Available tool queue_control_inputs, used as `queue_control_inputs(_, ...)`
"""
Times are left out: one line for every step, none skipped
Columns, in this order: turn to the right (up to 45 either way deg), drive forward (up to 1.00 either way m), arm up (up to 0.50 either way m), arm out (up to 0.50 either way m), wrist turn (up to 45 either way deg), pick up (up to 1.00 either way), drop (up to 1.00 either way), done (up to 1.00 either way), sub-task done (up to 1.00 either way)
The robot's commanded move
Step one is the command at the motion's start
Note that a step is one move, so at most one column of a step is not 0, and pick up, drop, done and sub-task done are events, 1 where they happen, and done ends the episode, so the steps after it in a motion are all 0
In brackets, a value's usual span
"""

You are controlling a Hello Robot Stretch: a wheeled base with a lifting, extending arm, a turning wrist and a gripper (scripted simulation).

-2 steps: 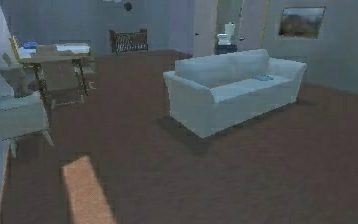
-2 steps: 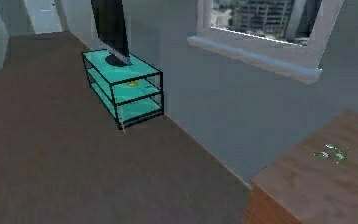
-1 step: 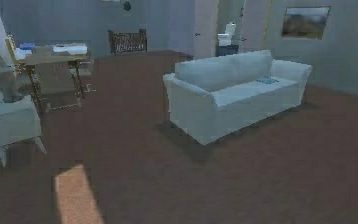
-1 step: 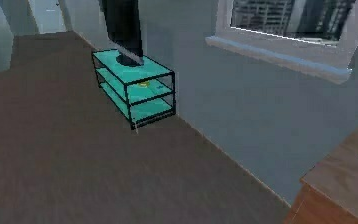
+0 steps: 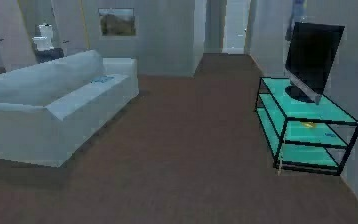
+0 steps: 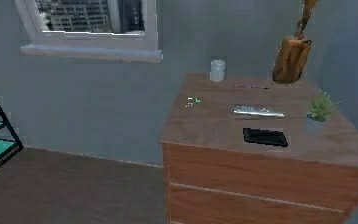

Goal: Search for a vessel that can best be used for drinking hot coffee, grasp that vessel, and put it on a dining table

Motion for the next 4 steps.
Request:
queue_control_inputs(45.0,0.00,0.00,0.00,0.0,0.00,0.00,0.00,0.00)
queue_control_inputs(45.0,0.00,0.00,0.00,0.0,0.00,0.00,0.00,0.00)
queue_control_inputs(27.0,0.00,0.00,0.00,0.0,0.00,0.00,0.00,0.00)
queue_control_inputs(0.0,0.30,0.00,0.00,0.0,0.00,0.00,0.00,0.00)
